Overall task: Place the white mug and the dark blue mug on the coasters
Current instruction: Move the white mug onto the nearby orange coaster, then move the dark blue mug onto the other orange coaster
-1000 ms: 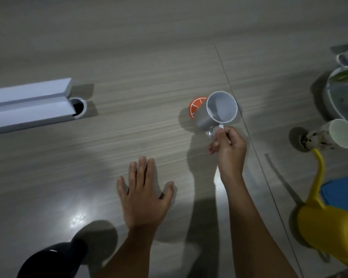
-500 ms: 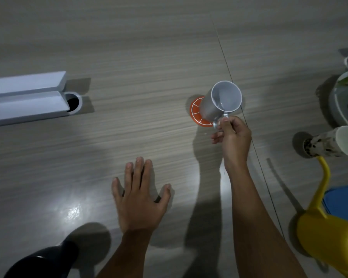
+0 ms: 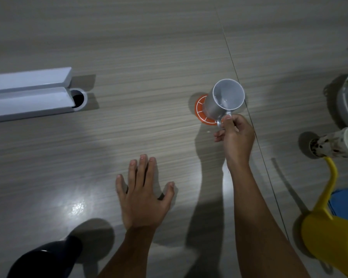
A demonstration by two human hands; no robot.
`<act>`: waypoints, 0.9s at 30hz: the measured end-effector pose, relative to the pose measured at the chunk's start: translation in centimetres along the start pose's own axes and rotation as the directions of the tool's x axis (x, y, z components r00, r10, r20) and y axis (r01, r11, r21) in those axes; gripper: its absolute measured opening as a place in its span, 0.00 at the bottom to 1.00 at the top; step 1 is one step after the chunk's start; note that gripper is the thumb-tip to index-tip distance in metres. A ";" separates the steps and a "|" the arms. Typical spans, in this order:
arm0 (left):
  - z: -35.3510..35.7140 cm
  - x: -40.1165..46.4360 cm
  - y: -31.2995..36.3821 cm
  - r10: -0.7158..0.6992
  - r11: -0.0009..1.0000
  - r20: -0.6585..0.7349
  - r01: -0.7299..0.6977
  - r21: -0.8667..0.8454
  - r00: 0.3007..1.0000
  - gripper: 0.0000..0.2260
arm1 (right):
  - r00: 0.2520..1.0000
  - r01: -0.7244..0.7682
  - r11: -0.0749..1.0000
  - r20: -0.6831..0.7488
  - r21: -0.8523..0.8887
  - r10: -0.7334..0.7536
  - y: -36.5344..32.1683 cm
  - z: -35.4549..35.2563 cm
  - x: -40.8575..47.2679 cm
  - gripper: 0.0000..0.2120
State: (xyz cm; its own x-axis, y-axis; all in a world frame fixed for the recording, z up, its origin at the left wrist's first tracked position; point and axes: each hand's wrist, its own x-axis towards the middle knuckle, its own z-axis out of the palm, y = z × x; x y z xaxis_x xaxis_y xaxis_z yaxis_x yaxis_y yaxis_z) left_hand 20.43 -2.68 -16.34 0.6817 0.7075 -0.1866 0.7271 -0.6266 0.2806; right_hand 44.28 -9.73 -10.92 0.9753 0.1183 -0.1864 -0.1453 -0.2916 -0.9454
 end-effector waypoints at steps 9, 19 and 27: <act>0.2 -0.1 -0.1 0.009 1.000 -0.015 -0.009 -0.001 1.000 0.36 | 0.999 0.032 0.996 0.003 -0.084 -0.032 -0.4 0.1 0.1 0.12; -0.3 -0.6 -0.1 0.027 1.000 -0.004 -0.027 -0.002 1.000 0.36 | 0.997 0.040 0.996 -0.063 -0.085 -0.046 1.4 -2.1 -3.8 0.09; -1.1 -3.2 -2.2 0.112 0.993 0.031 -0.110 -0.049 0.993 0.33 | 0.952 0.180 0.870 0.302 -0.459 -0.037 5.1 -6.4 -15.7 0.14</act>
State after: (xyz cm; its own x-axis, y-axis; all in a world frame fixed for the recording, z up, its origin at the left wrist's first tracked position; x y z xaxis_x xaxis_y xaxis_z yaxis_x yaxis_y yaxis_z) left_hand 16.53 -3.16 -15.31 0.7607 0.6227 -0.1833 0.6429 -0.6839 0.3448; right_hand 29.27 -19.16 -11.09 0.8841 0.4107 -0.2230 0.1256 -0.6684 -0.7331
